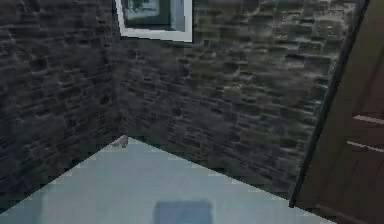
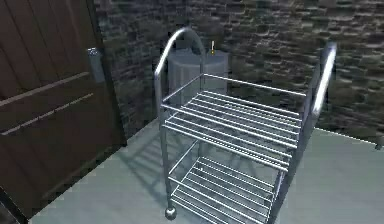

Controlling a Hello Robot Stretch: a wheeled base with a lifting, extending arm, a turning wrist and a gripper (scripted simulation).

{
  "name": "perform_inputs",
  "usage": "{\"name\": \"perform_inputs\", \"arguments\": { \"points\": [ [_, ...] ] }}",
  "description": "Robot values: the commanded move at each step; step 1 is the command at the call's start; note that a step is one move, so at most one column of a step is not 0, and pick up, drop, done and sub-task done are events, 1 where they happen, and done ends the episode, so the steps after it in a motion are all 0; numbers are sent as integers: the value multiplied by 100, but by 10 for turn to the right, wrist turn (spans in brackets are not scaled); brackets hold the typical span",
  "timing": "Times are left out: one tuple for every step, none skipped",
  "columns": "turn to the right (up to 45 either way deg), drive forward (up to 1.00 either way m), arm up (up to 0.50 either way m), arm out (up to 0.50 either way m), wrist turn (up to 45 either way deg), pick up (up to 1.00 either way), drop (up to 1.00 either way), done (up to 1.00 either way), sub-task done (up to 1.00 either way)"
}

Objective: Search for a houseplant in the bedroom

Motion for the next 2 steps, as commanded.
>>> {"name": "perform_inputs", "arguments": {
  "points": [
    [-450, 0, 0, 0, 0, 0, 0, 0, 0],
    [-450, 0, 0, 0, 0, 0, 0, 0, 0]
  ]
}}
